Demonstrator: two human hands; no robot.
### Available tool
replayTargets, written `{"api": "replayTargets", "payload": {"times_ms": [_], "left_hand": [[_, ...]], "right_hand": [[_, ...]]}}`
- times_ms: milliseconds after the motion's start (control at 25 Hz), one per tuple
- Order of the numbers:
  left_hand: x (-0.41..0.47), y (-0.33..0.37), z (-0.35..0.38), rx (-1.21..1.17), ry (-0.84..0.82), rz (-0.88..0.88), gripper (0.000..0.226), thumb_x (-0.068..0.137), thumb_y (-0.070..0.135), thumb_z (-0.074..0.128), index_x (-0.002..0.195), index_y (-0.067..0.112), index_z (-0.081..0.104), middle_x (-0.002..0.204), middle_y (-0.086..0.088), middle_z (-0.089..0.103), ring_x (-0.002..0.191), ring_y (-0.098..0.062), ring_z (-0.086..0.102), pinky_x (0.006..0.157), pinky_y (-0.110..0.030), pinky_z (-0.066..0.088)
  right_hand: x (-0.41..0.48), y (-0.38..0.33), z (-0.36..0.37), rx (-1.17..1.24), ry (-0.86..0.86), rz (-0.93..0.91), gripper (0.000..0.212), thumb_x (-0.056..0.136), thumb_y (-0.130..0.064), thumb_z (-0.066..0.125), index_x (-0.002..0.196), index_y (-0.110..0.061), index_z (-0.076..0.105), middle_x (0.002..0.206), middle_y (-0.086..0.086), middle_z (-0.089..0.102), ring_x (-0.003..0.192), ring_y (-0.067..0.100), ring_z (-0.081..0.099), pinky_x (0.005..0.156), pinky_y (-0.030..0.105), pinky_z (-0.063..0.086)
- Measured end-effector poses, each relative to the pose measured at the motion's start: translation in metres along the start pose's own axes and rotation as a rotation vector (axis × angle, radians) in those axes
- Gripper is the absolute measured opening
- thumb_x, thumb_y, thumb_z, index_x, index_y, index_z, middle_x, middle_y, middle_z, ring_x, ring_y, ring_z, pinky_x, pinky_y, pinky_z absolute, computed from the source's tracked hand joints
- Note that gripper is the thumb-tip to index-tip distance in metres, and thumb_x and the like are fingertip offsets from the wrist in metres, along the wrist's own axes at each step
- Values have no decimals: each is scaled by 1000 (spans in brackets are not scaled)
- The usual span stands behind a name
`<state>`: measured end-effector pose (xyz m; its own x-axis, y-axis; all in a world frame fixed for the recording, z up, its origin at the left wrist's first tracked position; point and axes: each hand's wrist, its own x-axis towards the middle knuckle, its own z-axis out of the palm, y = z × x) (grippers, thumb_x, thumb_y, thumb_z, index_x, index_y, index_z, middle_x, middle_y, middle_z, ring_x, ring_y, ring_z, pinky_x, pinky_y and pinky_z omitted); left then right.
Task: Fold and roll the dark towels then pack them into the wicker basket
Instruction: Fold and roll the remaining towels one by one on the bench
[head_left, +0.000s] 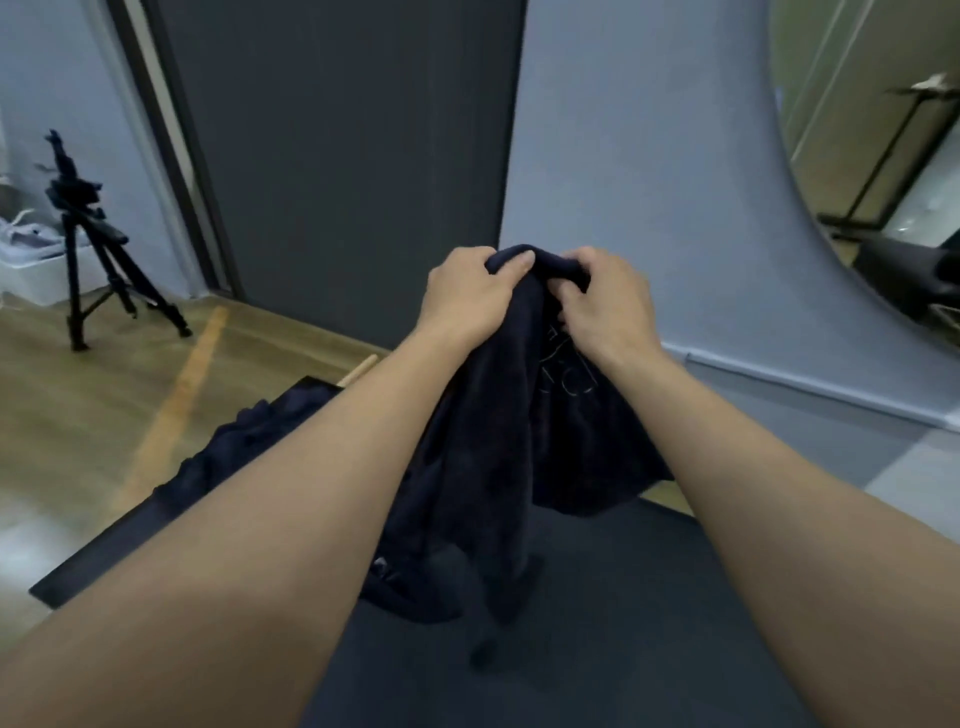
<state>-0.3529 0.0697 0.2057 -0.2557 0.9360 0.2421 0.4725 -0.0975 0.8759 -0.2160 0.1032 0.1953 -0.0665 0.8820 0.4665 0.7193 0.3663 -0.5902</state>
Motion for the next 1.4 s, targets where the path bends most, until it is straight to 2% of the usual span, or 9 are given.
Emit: {"api": "replayTargets", "payload": {"times_ms": [80,200,360,640,800,920,1000,1160,1400], "left_hand": [[1,39,41,-210,-22,-121,29,93,36,63,75,13,64,82,-2,68,77,-19,65,68,-31,54],[-5,76,104,-423,-30,-272,13,87,21,71,87,8,69,95,-12,72,89,-28,70,78,-43,61],[-29,104,176,-537,-30,-412,14,86,6,73,96,6,62,103,-15,67,88,-29,67,59,-36,57],[-46,63,198,-616,203,-517,20,84,2,73,104,6,69,109,-17,68,90,-31,67,75,-45,61],[-44,49,177,-634,333,-578,23,83,-2,71,105,4,70,109,-15,67,90,-29,67,74,-43,61],[-46,46,162,-545,406,-608,26,83,-4,63,107,3,68,110,-13,68,81,-25,67,65,-37,61],[-52,55,160,-296,287,-482,20,85,7,63,103,6,71,108,-9,69,74,-21,64,64,-30,59],[-90,124,172,-101,-408,101,24,91,35,68,103,15,72,95,4,70,76,0,62,66,-8,44],[-87,142,169,-197,-699,99,21,92,16,68,110,6,71,102,-12,74,92,-20,72,84,-27,58]], "right_hand": [[-15,14,-44,91,126,41,31,87,-13,57,117,-21,58,116,3,55,87,16,62,91,34,47],[-62,48,-89,282,305,56,22,86,-24,65,100,-20,49,99,-1,53,70,0,52,73,25,44],[-116,116,-116,330,-20,211,49,76,-49,76,111,-30,47,103,-12,62,93,5,59,77,26,50],[-166,213,-148,-13,-277,327,11,90,-12,52,93,-23,54,81,-8,57,84,21,58,58,24,38],[-141,213,-158,-55,-203,295,14,95,-11,46,82,-15,49,89,14,64,92,36,58,67,33,33],[-110,189,-180,94,-77,246,13,98,-13,50,95,-10,62,91,10,63,88,24,56,68,27,31],[-91,167,-194,120,-104,177,17,98,-15,51,94,-5,64,89,6,61,85,21,54,65,29,31],[-70,126,-210,210,-344,109,20,99,-16,52,100,-15,72,94,-3,69,89,13,63,75,16,47],[-65,116,-244,308,-187,256,4,89,-12,66,87,-9,66,77,8,63,70,17,59,61,29,48]]}}
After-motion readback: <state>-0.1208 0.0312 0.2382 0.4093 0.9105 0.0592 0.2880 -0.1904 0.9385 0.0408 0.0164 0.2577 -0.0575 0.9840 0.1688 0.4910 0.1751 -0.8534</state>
